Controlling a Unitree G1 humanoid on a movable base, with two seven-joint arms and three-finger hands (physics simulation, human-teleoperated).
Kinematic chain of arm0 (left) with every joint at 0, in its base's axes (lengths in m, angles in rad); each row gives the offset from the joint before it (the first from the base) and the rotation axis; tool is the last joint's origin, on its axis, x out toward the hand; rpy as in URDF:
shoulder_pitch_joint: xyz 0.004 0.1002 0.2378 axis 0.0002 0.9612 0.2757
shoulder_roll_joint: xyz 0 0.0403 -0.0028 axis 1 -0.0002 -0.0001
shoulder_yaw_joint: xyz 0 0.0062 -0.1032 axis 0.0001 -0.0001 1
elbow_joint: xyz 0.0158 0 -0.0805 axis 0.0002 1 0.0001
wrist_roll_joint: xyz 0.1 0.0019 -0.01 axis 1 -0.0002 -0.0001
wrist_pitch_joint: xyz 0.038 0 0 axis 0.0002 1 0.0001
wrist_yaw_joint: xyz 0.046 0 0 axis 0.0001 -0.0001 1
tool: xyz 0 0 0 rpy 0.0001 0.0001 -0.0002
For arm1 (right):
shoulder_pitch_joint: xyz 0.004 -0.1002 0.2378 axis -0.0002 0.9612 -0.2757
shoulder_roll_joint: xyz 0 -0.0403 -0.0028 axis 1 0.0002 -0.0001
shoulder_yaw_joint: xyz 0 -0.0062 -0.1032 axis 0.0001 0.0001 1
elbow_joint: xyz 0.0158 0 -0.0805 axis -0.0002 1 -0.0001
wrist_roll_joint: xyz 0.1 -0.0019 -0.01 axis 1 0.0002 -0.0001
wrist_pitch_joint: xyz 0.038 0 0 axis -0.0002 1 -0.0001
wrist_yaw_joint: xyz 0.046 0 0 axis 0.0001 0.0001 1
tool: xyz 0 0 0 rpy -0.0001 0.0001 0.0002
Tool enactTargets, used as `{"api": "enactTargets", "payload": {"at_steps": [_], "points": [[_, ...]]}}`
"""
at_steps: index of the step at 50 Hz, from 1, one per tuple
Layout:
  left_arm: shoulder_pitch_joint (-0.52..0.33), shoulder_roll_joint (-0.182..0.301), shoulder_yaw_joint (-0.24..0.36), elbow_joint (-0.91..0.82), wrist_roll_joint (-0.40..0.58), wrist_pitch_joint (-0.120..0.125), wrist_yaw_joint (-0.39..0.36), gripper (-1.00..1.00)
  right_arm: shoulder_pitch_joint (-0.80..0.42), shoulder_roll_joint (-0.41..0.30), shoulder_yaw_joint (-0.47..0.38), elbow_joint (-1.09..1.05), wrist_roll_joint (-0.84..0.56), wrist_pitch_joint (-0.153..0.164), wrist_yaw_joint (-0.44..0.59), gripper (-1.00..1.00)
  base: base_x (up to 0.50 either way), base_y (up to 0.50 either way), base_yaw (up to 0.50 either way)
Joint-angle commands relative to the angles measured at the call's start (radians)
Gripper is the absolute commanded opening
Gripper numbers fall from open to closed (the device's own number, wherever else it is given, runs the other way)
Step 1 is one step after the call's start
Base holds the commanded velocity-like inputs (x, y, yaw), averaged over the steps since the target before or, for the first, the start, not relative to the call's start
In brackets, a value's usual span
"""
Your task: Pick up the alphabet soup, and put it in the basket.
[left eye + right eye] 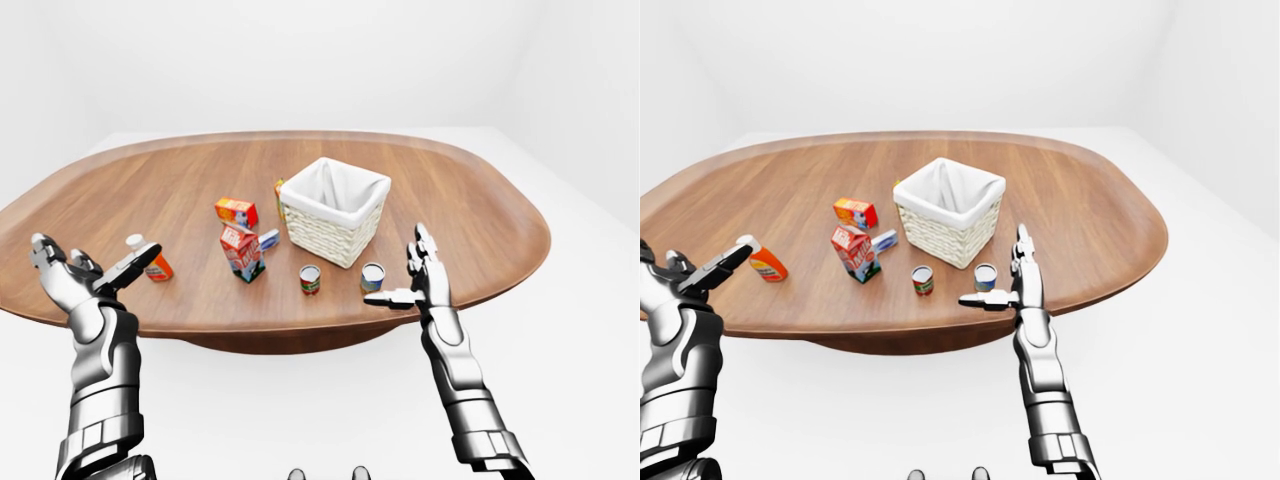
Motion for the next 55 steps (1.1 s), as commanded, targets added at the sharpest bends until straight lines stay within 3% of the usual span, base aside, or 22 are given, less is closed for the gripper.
{"api": "enactTargets", "payload": {"at_steps": [1, 55], "points": [[-0.005, 0.001, -0.005, 0.020, 0.002, 0.000, 0.000, 1.00, -0.026, 0.005, 0.004, 0.053, 0.005, -0.027, 0.004, 1.00, 0.17, -0.04, 0.00], [0.004, 0.000, 0.005, -0.015, 0.002, 0.000, 0.011, 1.00, 0.017, 0.003, -0.009, 0.071, 0.043, -0.027, 0.005, 1.00, 0.18, -0.04, 0.00]]}}
